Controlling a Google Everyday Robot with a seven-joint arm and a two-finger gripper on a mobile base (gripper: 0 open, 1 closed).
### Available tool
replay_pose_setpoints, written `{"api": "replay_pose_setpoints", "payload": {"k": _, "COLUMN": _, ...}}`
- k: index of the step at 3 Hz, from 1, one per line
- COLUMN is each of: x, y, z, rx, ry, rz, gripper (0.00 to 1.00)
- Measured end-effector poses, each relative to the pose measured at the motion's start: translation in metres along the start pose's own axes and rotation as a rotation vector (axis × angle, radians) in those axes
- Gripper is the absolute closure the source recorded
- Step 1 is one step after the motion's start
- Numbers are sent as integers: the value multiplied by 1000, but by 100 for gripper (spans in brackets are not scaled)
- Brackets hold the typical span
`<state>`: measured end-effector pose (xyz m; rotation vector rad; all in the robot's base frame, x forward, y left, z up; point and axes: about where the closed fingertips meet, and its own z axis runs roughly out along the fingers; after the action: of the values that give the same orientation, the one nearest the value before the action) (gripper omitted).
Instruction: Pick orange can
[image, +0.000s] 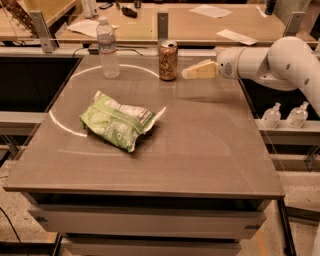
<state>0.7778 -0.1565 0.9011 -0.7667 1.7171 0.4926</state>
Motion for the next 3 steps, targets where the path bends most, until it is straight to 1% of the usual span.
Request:
{"api": "replay_pose_setpoints", "payload": {"k": 1, "x": -7, "y": 4, "z": 15, "rx": 27, "ry": 1, "rz": -6, "gripper": 0}}
{"api": "replay_pose_setpoints", "payload": {"k": 2, "x": -16, "y": 18, "z": 41, "rx": 32, "ry": 7, "rz": -27, "gripper": 0}}
{"api": "replay_pose_setpoints", "payload": {"k": 3, "x": -17, "y": 27, "z": 67, "rx": -23, "ry": 12, "rz": -34, "gripper": 0}}
